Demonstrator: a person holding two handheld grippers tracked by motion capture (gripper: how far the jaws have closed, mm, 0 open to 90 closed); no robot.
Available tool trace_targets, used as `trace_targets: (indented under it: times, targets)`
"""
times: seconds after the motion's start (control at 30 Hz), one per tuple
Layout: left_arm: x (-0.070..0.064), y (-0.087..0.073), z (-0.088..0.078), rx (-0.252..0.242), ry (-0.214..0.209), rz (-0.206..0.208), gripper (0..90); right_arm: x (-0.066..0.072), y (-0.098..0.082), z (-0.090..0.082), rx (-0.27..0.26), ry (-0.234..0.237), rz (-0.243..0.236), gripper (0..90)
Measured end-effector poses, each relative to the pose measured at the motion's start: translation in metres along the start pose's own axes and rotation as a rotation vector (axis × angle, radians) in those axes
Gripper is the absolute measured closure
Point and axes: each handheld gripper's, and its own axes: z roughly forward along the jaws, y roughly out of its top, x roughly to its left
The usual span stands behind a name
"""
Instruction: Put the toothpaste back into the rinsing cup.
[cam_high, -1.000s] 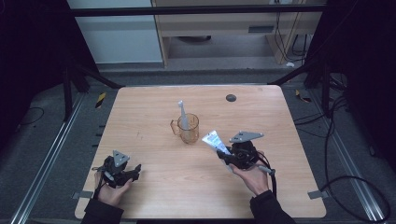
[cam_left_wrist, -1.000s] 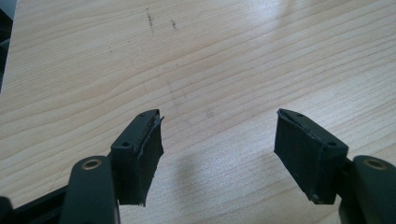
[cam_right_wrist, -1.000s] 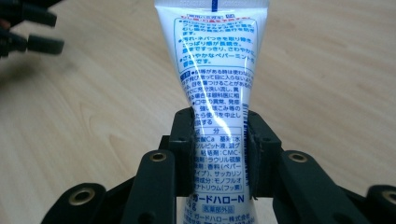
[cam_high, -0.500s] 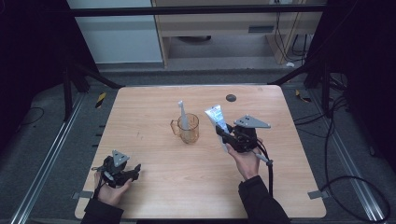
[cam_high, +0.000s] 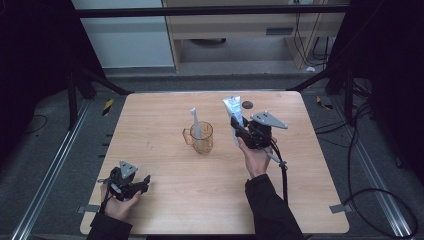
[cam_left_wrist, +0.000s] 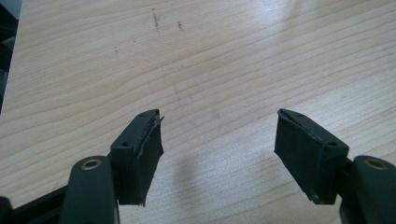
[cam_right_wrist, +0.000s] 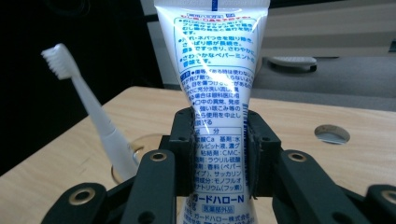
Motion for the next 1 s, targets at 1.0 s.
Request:
trace_targets:
  times: [1.0]
  targets:
    - [0.004,-0.001,0.000,-0.013,0.002,-0.018,30.1,0.025,0.012,0.069,-0.127,0.023,0.056,68.7]
